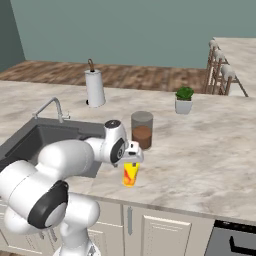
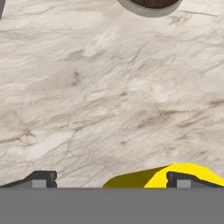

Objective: Place the jar in the left basin and the cup in the right basin of the sink.

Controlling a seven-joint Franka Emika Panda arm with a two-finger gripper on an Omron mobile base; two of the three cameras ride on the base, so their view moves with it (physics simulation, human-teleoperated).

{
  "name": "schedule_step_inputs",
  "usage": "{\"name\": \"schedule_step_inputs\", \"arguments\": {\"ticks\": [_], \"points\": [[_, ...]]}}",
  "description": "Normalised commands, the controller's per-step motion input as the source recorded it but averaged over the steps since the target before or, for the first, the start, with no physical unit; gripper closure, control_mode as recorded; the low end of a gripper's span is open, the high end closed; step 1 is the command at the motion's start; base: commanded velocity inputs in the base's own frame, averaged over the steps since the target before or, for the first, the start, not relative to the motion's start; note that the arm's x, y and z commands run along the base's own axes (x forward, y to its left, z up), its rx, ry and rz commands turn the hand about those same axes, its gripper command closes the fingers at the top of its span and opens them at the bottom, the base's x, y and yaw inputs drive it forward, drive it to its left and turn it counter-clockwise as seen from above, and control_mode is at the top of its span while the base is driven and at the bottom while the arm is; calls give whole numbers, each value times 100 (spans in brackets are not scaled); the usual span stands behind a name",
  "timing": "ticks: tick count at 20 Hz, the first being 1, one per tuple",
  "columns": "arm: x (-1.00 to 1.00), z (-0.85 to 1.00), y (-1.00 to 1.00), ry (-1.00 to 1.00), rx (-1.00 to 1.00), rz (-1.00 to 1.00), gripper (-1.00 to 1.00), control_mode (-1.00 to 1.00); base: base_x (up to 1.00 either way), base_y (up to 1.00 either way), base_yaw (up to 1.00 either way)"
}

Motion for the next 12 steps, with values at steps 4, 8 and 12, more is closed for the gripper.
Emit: {"name": "schedule_step_inputs", "arguments": {"ticks": [4, 8, 12], "points": [[12, -6, 0, 1, 1, 0, 100, -100, 0, 0, 0], [0, -2, 0, 0, 3, 0, 100, -100, 0, 0, 0], [0, 0, 0, 0, 3, 0, 100, -100, 0, 0, 0]]}}
